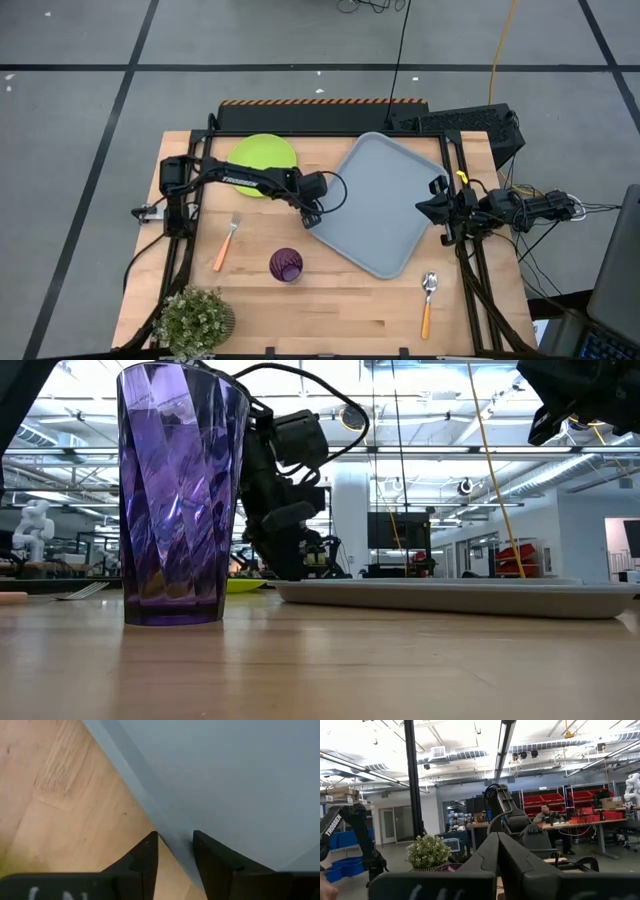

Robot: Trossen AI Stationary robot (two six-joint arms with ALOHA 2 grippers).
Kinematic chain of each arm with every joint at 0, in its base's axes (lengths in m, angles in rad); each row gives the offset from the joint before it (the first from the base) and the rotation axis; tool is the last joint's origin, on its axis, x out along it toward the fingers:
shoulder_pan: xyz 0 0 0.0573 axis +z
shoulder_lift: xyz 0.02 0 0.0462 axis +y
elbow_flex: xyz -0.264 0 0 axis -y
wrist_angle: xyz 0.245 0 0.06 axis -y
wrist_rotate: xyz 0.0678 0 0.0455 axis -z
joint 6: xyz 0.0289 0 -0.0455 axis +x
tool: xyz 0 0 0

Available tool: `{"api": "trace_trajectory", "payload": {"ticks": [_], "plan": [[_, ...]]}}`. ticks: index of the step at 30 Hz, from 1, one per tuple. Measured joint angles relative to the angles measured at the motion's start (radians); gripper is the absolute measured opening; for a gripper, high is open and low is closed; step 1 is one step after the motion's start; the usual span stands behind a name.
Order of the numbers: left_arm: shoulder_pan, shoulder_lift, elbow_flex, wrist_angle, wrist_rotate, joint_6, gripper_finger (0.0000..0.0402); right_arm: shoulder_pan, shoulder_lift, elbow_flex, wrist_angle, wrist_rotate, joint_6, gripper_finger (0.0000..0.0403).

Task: Pick and place plate/cup/fork/spoon on tray
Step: Prepare the gray serving tray

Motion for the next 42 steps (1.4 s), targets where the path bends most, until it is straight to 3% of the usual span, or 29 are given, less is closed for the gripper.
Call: {"api": "trace_trajectory", "payload": {"ticks": [21, 32, 42], "plan": [[0.042, -0.003, 0.002, 0.008, 0.003, 0.208, 0.0005, 0.000, 0.000, 0.000, -0.007, 0.000, 0.000, 0.0000], [0.069, -0.003, 0.003, -0.040, -0.014, 0.281, 0.0004, 0.000, 0.000, 0.000, -0.007, 0.000, 0.000, 0.0000], [0.079, -0.002, 0.001, -0.052, -0.106, 0.446, 0.0002, 0.000, 0.000, 0.000, -0.007, 0.000, 0.000, 0.0000]]}}
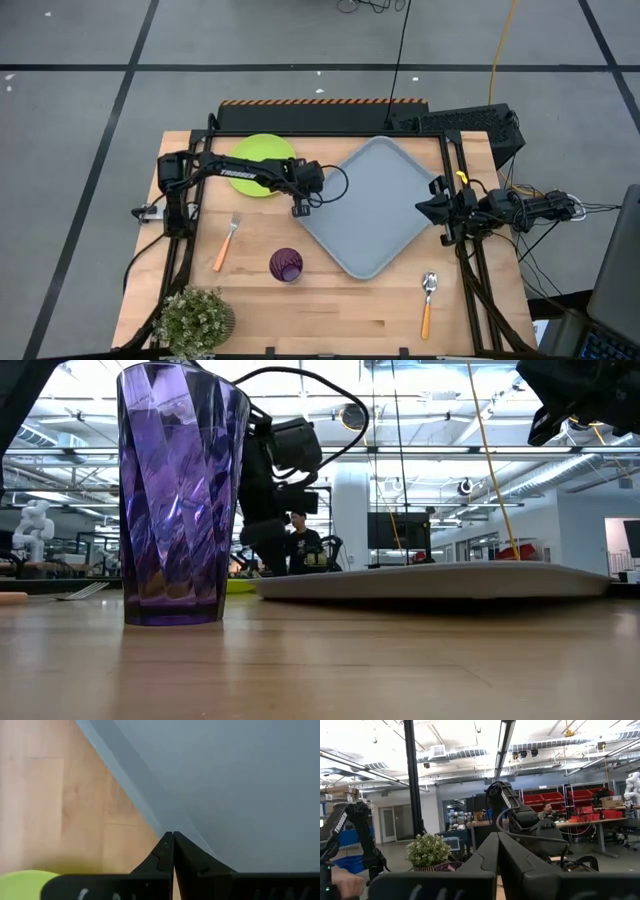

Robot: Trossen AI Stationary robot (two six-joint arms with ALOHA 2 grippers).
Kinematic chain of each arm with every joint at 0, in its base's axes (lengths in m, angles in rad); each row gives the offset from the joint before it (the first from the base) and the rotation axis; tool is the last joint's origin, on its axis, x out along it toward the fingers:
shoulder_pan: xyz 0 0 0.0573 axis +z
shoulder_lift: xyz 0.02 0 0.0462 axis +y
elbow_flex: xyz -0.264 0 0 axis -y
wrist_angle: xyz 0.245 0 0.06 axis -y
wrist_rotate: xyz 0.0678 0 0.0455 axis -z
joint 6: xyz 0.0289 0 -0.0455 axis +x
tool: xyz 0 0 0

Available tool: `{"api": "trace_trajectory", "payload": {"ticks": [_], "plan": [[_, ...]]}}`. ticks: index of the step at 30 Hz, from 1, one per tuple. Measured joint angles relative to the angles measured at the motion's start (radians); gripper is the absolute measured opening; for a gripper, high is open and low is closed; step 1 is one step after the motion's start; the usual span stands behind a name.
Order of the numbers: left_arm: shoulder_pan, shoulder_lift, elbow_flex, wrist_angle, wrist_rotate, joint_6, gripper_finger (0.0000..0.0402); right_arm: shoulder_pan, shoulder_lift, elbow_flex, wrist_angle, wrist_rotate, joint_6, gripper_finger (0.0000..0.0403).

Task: Pick and place plate/cup/fork/spoon on tray
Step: Prepare the gray serving tray

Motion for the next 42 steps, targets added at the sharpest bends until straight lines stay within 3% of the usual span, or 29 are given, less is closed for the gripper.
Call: {"api": "trace_trajectory", "payload": {"ticks": [11, 21, 32, 42], "plan": [[0.001, 0.001, -0.001, -0.014, -0.002, 0.186, 0.0001, 0.000, 0.000, 0.000, -0.005, 0.000, 0.000, 0.0000], [0.001, 0.001, 0.000, -0.038, -0.003, 0.219, 0.0001, 0.000, 0.000, 0.000, -0.021, 0.000, 0.004, 0.0000], [0.010, 0.007, 0.057, -0.099, -0.022, -0.208, 0.0051, 0.000, 0.000, 0.000, -0.021, 0.000, 0.007, 0.0000], [0.013, 0.007, 0.110, -0.173, -0.025, -0.357, 0.0097, 0.000, 0.000, 0.000, -0.022, 0.000, 0.007, 0.0000]]}}
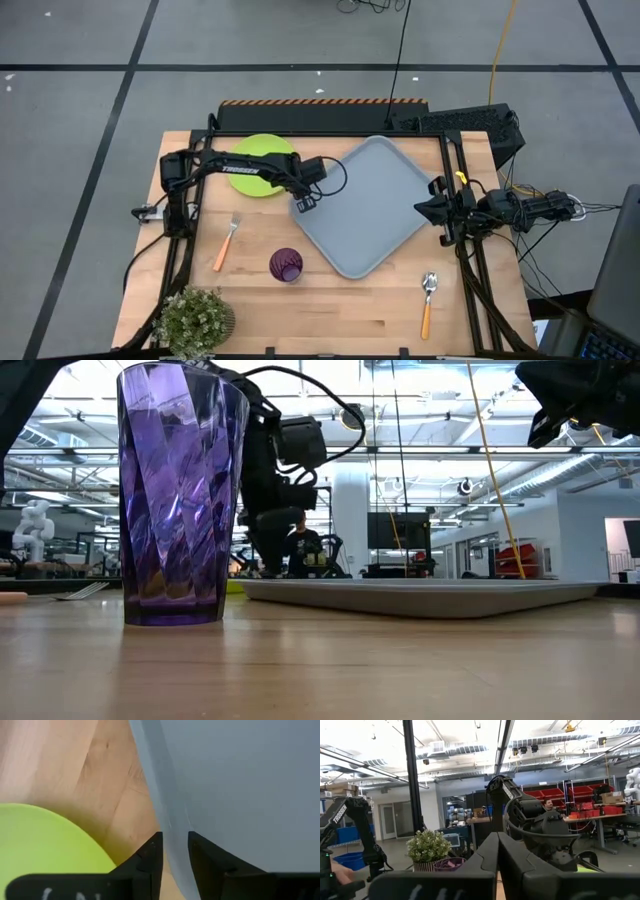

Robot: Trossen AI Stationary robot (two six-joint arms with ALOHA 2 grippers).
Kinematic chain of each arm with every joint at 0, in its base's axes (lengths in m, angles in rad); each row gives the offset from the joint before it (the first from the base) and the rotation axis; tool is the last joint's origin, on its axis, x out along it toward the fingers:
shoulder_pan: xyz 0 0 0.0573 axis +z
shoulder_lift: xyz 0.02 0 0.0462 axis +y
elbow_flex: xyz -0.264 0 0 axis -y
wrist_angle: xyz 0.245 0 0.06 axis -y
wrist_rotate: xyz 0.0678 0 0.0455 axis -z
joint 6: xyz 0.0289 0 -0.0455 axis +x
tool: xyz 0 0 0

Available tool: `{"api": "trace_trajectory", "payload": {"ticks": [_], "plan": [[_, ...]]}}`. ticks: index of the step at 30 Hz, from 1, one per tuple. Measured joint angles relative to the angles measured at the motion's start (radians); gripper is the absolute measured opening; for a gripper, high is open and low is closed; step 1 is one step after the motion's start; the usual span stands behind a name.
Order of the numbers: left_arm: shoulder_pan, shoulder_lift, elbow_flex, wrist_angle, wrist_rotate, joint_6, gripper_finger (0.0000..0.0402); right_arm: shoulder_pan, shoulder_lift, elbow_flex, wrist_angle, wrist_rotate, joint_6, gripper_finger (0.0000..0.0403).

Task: Pick and place plate/cup/fork/spoon on tray
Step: Prepare the gray serving tray

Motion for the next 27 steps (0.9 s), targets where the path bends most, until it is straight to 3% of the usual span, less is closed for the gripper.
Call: {"api": "trace_trajectory", "payload": {"ticks": [9, 18, 27], "plan": [[0.061, -0.002, -0.006, -0.060, 0.002, -0.054, 0.0140, 0.000, 0.000, 0.000, -0.001, 0.000, 0.000, 0.0000], [0.089, -0.003, -0.006, -0.016, 0.146, -0.053, 0.0186, 0.000, 0.000, 0.000, -0.002, 0.000, 0.000, 0.0000], [0.100, 0.027, -0.005, -0.016, 0.210, -0.018, 0.0196, 0.000, 0.000, 0.000, -0.009, 0.004, -0.003, 0.0000]]}}
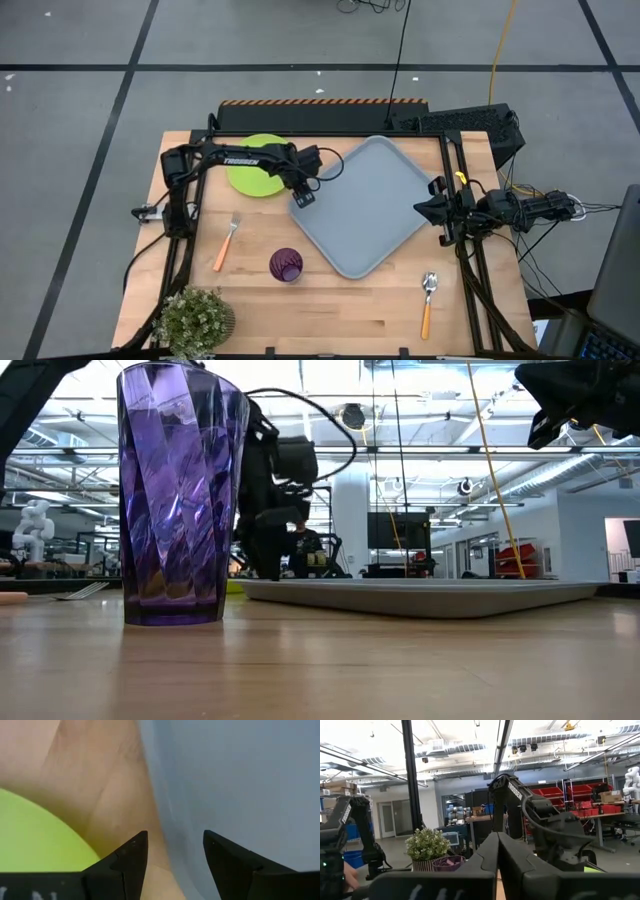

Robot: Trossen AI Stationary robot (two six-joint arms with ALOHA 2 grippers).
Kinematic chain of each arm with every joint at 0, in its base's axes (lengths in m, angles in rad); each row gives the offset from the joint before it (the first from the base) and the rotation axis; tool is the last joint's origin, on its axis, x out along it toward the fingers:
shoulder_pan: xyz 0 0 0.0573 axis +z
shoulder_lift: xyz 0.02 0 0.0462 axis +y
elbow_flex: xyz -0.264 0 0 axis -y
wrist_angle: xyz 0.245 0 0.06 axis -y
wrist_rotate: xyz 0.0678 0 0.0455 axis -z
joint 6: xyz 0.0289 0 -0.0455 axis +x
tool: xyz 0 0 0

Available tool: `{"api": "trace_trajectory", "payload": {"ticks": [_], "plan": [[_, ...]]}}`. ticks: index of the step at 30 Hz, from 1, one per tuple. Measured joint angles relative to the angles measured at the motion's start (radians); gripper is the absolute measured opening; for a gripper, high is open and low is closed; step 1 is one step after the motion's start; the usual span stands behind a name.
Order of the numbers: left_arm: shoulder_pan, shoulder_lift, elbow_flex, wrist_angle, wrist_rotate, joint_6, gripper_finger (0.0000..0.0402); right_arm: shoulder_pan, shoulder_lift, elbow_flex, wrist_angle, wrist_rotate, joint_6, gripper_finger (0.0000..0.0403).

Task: Pick and place plate/cup/fork/spoon on tray
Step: Prepare the gray serving tray

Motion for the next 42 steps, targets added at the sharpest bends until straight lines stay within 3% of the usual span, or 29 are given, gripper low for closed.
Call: {"api": "trace_trajectory", "payload": {"ticks": [7, 13, 17, 22, 42], "plan": [[0.021, 0.078, 0.006, 0.010, 0.036, 0.022, 0.0196, 0.000, 0.000, 0.000, -0.007, 0.002, 0.001, 0.0000], [0.019, 0.063, 0.003, 0.041, 0.034, 0.166, 0.0187, 0.000, 0.001, 0.000, -0.008, 0.004, -0.005, 0.0000], [0.018, 0.057, 0.002, 0.057, 0.034, 0.278, 0.0139, 0.000, 0.001, 0.000, -0.010, 0.037, -0.009, 0.0000], [0.032, 0.057, 0.004, 0.072, 0.050, 0.293, 0.0075, 0.000, 0.002, 0.000, -0.020, 0.080, -0.009, 0.0000], [0.100, 0.058, 0.001, 0.127, 0.034, 0.366, 0.0061, 0.000, 0.002, 0.000, -0.021, 0.079, -0.008, 0.0000]]}}
